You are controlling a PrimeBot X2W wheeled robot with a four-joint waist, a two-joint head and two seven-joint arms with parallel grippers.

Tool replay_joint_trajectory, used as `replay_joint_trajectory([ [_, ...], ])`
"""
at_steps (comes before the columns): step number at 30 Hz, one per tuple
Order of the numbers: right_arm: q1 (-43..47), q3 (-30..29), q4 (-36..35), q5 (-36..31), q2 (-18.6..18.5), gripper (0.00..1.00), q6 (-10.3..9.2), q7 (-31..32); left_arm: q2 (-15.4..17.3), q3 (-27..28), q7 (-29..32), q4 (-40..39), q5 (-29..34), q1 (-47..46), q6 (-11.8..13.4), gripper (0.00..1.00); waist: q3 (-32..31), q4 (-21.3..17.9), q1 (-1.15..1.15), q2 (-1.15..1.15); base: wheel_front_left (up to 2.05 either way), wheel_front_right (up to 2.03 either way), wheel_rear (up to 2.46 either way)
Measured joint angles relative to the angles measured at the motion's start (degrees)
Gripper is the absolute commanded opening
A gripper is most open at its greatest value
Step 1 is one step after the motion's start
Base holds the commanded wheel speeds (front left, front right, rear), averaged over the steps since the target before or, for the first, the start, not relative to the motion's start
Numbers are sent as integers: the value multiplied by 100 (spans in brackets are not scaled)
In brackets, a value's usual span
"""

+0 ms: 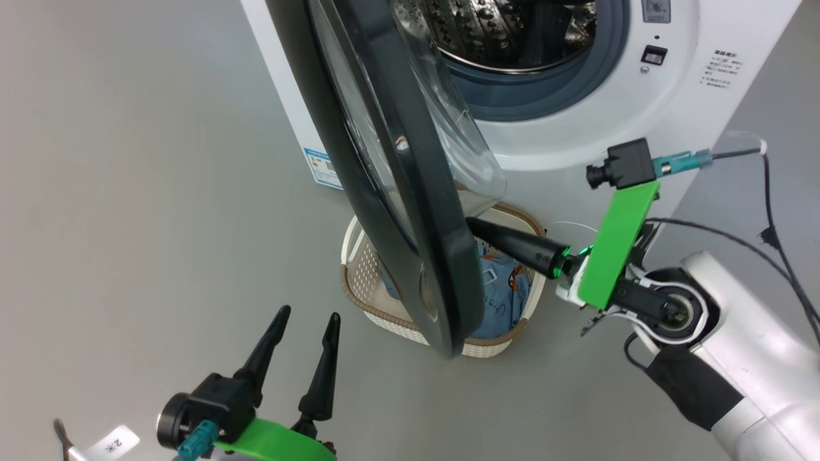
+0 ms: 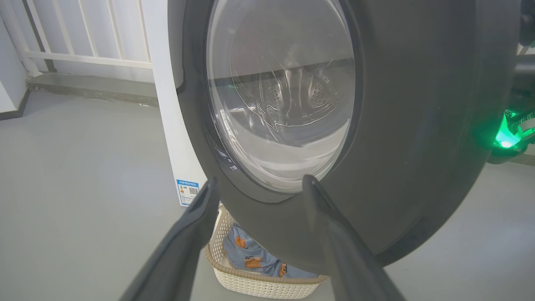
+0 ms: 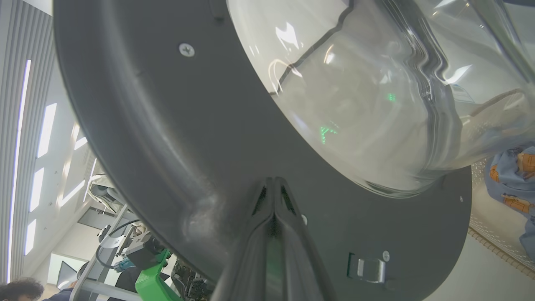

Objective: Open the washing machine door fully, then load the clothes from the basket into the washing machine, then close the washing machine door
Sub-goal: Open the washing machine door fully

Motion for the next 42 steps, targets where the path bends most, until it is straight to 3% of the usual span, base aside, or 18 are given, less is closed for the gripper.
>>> replay_joint_trajectory([
  [11, 63, 157, 55, 0, 348, 0, 0, -109, 2, 9, 0, 20, 42, 13, -49, 100, -140, 139, 0, 0, 0, 0, 0],
  [20, 144, 194, 93, -10, 400, 0, 0, -290, 2, 88, 0, 42, 49, 90, -81, 100, -196, 99, 0, 0, 0, 0, 0],
  [21, 179, 196, 112, -13, 401, 8, 0, -347, 3, 102, 0, 64, 49, 113, -99, 100, -210, 78, 0, 0, 0, 0, 0],
  [23, 254, 194, 115, -58, 385, 37, 0, -483, 4, 116, 0, 100, 49, 122, -122, 100, -236, 32, 0, 0, 0, 0, 0],
  [25, 340, 211, 141, -122, 353, 59, 0, -620, 4, 133, 0, 135, 51, 121, -153, 100, -262, -19, 0, 0, 0, 0, 0],
  [26, 388, 221, 154, -153, 322, 100, 0, -698, 5, 143, 0, 155, 57, 121, -185, 100, -274, -46, 1, 0, 0, 0, 0],
  [42, 1466, 357, 323, -256, -371, 100, 0, -1724, 4, 577, 0, 280, 191, 234, -408, 100, -441, -606, 0, 0, 0, 0, 0],
])
